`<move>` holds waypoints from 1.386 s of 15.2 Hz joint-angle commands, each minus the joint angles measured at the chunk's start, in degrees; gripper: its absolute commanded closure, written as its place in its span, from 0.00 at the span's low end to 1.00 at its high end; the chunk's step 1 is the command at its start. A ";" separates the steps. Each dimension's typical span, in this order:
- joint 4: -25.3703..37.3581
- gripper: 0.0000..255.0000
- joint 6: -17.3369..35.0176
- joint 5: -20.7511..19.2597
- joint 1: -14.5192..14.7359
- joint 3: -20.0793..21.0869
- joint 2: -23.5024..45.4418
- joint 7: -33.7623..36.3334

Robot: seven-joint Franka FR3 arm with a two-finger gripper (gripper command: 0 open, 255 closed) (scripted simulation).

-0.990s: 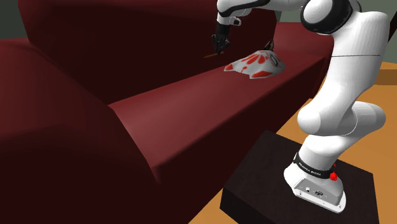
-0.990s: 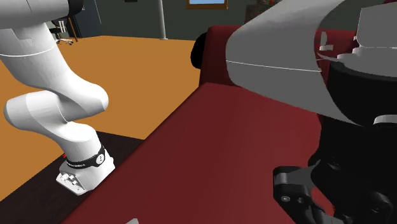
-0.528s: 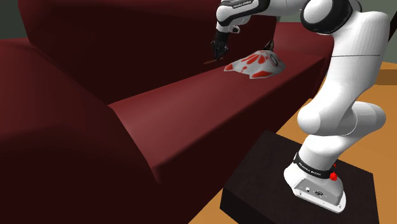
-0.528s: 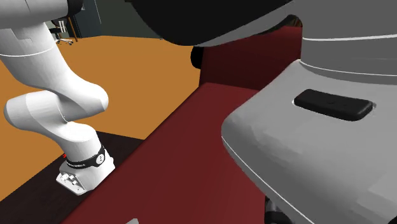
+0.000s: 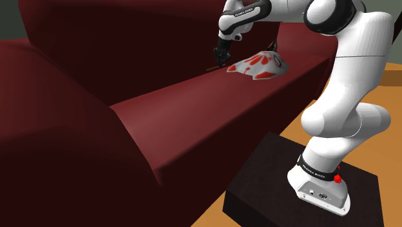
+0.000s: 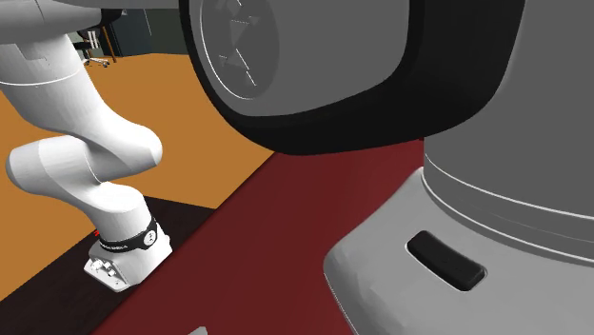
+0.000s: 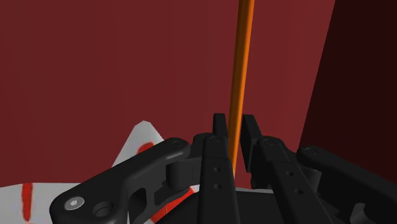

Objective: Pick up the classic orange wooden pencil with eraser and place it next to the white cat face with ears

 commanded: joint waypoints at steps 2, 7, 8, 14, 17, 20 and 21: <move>-0.26 1.00 0.25 0.00 -0.02 0.00 -0.03 0.01; -0.26 0.00 0.25 0.00 -0.02 0.00 -0.03 0.01; -0.26 0.00 0.25 0.00 -0.02 0.00 -0.03 0.01; 2.35 0.00 -4.45 1.39 -0.52 0.36 -2.39 -0.84; 3.16 0.00 -5.73 1.70 -0.62 0.42 -2.92 -1.03; 3.18 0.00 -5.73 1.70 -0.61 0.42 -2.91 -1.03; 3.18 0.00 -5.73 1.70 -0.61 0.42 -2.91 -1.03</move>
